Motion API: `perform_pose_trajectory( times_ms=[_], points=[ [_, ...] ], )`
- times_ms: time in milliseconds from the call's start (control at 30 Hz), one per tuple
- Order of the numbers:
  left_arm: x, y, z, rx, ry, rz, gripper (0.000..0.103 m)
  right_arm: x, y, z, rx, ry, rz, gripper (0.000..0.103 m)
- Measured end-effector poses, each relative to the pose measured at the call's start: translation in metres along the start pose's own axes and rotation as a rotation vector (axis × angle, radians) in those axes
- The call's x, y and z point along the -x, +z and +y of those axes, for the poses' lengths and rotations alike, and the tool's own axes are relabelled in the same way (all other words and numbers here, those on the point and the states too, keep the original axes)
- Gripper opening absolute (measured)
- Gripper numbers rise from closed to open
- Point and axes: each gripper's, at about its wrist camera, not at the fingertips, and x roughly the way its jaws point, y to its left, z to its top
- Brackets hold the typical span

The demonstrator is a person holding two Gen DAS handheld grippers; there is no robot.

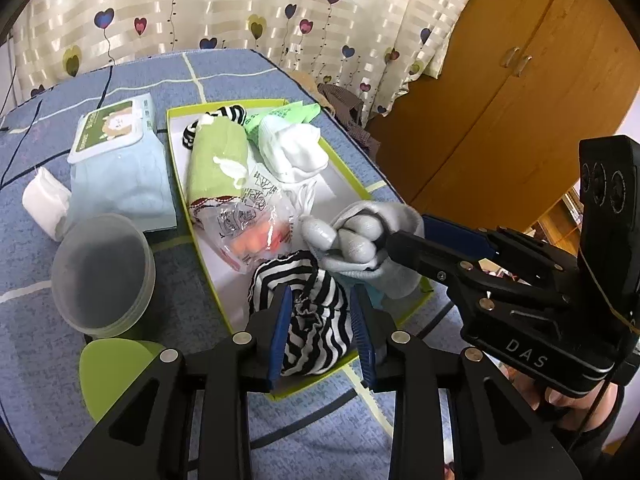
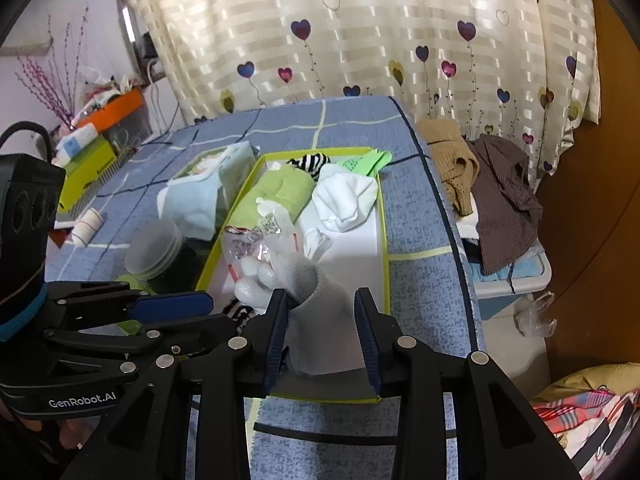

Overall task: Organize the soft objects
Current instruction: 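Lower both socks into the tray and open both grippers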

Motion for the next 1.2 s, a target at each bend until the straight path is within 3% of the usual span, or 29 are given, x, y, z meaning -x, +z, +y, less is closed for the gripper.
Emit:
perform_pose_trajectory(
  times_ms=[267,400,633,800,1033,1200],
  points=[
    [0.015,0.001,0.002,0.007,-0.004,-0.031,0.031,-0.005,0.004,-0.004,-0.016,-0.046,-0.013,0.033],
    [0.026,0.001,0.005,0.014,-0.006,-0.051,0.031,0.002,0.002,0.003,0.007,-0.016,-0.021,0.033],
    [0.038,-0.001,0.01,0.027,-0.014,-0.075,0.031,-0.001,-0.014,0.014,0.044,-0.002,0.044,0.033],
    [0.047,-0.004,0.01,0.027,-0.018,-0.09,0.031,0.017,-0.012,0.016,0.033,0.0,-0.012,0.032],
    [0.06,-0.007,0.014,0.034,-0.016,-0.117,0.031,0.02,-0.003,0.017,0.011,-0.027,-0.065,0.016],
    [0.069,-0.01,0.02,0.042,-0.005,-0.129,0.031,-0.008,-0.012,0.011,-0.008,-0.045,0.022,0.013]
  ],
)
